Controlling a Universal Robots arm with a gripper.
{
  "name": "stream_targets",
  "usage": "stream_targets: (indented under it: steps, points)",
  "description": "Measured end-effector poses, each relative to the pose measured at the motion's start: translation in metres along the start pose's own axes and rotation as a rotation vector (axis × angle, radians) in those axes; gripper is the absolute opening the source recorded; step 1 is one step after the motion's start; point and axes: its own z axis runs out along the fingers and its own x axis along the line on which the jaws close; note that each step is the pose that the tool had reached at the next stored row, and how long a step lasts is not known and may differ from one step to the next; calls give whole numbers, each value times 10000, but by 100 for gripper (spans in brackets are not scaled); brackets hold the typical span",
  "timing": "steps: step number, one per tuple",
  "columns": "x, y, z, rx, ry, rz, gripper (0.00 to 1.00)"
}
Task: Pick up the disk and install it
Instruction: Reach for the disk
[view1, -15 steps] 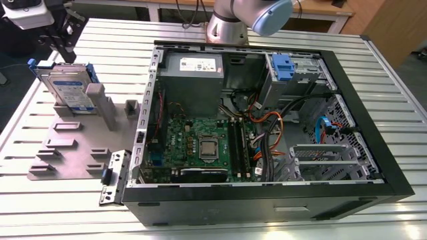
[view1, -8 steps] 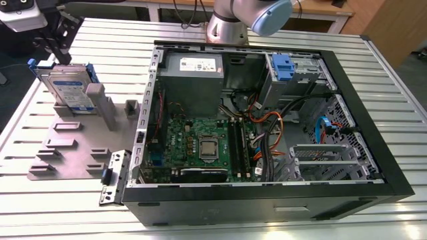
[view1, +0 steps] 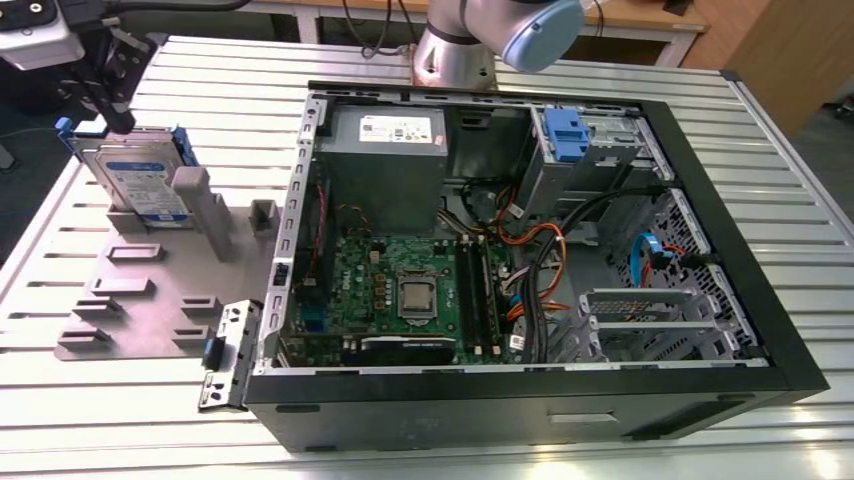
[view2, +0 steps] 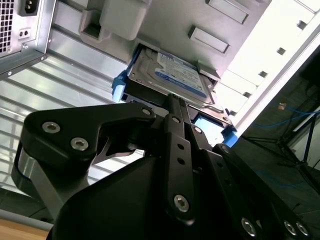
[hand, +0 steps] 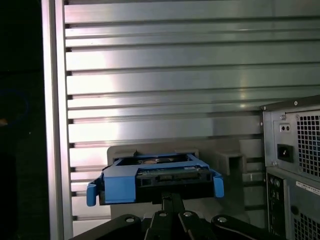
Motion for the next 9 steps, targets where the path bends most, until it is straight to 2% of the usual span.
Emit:
stream_targets:
  steps: [3,9]
  points:
    - [31,0,16,13,-1,-5,11]
    - [36,-1,18,23,-1,-8,11]
